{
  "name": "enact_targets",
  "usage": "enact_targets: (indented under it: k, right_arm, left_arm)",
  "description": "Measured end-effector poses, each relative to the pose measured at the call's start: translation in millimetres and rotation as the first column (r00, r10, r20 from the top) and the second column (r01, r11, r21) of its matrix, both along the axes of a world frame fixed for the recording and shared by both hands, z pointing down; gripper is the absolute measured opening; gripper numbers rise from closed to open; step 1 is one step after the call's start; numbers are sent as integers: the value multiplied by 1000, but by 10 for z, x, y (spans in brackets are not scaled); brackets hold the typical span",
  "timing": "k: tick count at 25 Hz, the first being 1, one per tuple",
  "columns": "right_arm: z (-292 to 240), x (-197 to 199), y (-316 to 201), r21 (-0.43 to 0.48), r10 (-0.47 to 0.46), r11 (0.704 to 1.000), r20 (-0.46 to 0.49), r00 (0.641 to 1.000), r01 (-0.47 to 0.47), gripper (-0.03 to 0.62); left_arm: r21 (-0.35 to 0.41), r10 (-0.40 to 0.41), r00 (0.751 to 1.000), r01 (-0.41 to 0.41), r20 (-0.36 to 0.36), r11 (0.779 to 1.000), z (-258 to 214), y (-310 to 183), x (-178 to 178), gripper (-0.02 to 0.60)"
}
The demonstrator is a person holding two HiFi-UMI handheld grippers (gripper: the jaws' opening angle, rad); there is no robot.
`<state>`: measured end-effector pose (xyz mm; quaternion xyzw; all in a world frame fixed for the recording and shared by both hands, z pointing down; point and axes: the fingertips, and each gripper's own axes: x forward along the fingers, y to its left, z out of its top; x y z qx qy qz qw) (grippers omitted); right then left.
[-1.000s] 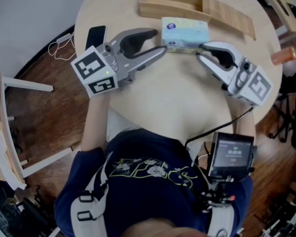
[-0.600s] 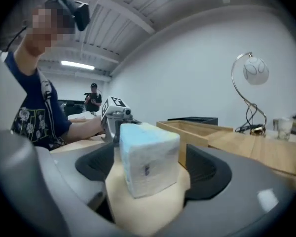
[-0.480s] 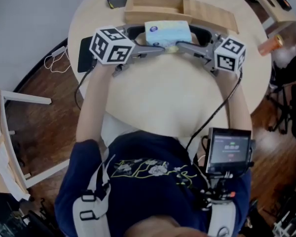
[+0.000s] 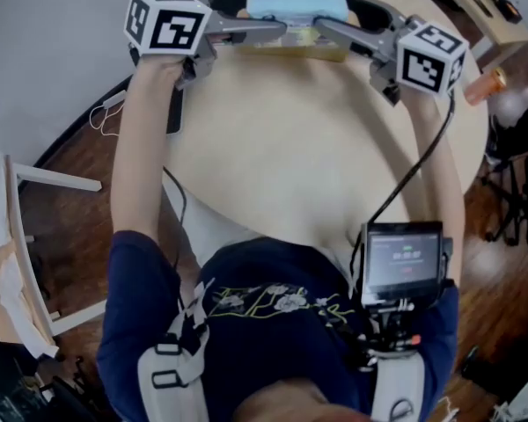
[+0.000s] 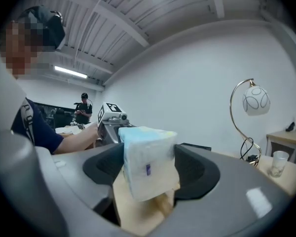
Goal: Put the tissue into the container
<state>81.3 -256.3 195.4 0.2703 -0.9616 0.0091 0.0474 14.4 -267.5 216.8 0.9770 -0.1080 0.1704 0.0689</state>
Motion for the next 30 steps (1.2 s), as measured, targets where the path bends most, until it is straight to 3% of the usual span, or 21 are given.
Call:
enact_targets:
  k: [5,8,13,17,18,22,24,26,28,30]
  right_arm:
    - [-62,18,-631,8,132,991,-24,991,-131,285]
    - [340,-53,-804,-9,233,972,-105,967,-235,241]
    - [688,-164,-910,-62,218,972,-131,967,-228,235]
    - [855,-150,-898,-12,235,969,-276,932,-248,232]
    - [886,-155,-891,2,242,967,-304,921,-254,232]
    - [800,-113,-911,49,273,961,-283,919,-271,227]
    - [713,-26,-924,79,305,952,-274,912,-294,357]
    - [598,62,-841,80,304,953,-268,914,-294,362]
    - [379,88,-593,84,252,967,-208,945,-240,360]
    - [109,22,-147,118,128,986,-100,987,-116,337]
  left_arm:
    - [-29,-63,998,63,-8,998,-80,-645,2,373]
    - [-10,-110,993,111,53,994,283,-836,-79,373]
    - [39,-118,990,116,71,992,560,-959,-188,373]
    - [57,-94,967,83,236,995,840,-971,-136,376]
    - [46,-90,964,81,250,996,898,-977,-138,376]
    - [114,-158,963,135,216,984,835,-1067,-184,382]
    - [127,-172,974,154,148,980,671,-1036,-208,385]
    - [134,-166,983,155,72,979,456,-907,-248,385]
    - [175,-147,989,142,17,974,227,-656,-265,383]
    - [210,-103,994,108,-33,972,49,-258,-204,352]
